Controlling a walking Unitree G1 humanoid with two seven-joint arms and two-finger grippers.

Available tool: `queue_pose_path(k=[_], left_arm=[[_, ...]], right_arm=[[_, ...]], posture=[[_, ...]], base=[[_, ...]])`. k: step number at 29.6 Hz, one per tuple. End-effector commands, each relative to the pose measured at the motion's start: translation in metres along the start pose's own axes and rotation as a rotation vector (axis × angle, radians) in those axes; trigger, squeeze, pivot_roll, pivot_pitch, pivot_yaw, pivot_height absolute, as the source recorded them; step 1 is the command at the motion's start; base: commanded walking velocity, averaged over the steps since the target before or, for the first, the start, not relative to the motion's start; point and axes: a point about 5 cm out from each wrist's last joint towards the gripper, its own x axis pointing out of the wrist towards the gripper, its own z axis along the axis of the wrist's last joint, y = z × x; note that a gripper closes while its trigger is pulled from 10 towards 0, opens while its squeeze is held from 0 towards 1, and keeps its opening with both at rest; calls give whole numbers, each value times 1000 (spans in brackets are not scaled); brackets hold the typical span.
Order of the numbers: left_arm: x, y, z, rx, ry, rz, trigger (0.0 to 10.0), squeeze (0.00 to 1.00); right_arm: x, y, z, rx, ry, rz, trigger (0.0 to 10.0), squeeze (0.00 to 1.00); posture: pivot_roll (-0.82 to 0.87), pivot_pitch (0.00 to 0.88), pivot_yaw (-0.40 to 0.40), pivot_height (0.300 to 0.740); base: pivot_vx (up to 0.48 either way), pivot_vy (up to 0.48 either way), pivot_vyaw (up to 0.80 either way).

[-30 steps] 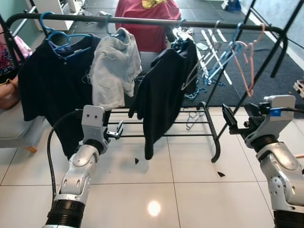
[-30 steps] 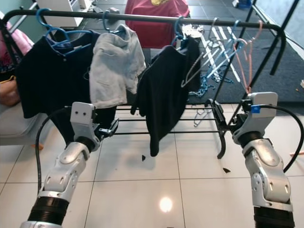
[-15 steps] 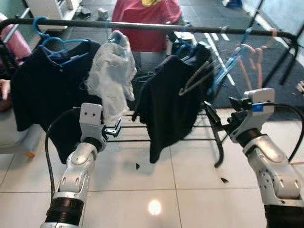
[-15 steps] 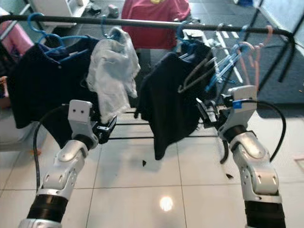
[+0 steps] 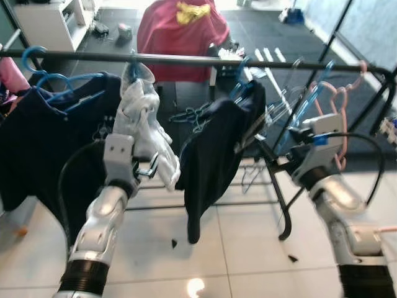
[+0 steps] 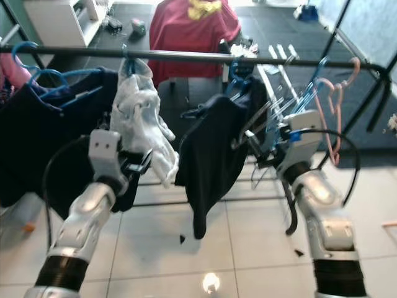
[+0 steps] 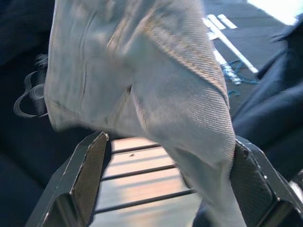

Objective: Hang hanger

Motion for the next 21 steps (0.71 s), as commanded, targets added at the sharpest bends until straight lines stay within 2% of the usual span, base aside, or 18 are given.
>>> queue_pose_path(k=[1,4,6,7,11,14,15,18,20,21], left_arm=[[-2,-2,-3,7,8,-6,10000,0],[-3,-2,-5,8,12,-3,10000,0],[-4,2,-8,11,30,31,10000,0],[-5,4,-8,32,36,45,10000,0],[-7,5,-10,57,42,60,10000,0],[-11,6,-9,52,38,80,10000,0],[-14,6,-9,43,34,86,10000,0],[-19,2,-11,25,37,72,10000,0],[-21,-1,-12,24,36,57,10000,0],[-22,-4,-11,29,32,39,10000,0]], right_arm=[[-1,-3,-2,7,18,-8,10000,0],[3,1,2,20,7,3,10000,0],[10,7,7,42,-3,21,10000,0],[14,8,4,6,32,4,10000,0],[21,8,-4,-18,91,-23,10000,0],[29,13,-3,31,82,-5,10000,0],[34,21,5,104,31,33,10000,0],[41,28,14,135,0,62,10000,0],[45,29,13,108,20,55,10000,0],[48,30,6,77,76,41,10000,0]], posture=[[-95,177,-37,740],[-93,181,-38,740],[-89,187,-37,740],[-89,188,-37,740],[-89,188,-37,740],[-75,194,-38,740],[-70,196,-38,740],[-68,198,-40,740],[-66,200,-43,740],[-63,202,-46,740]], base=[[364,0,0],[344,0,0],[0,0,0],[0,0,0],[0,0,0],[0,0,0],[0,0,0],[0,0,0],[0,0,0],[0,0,0]])
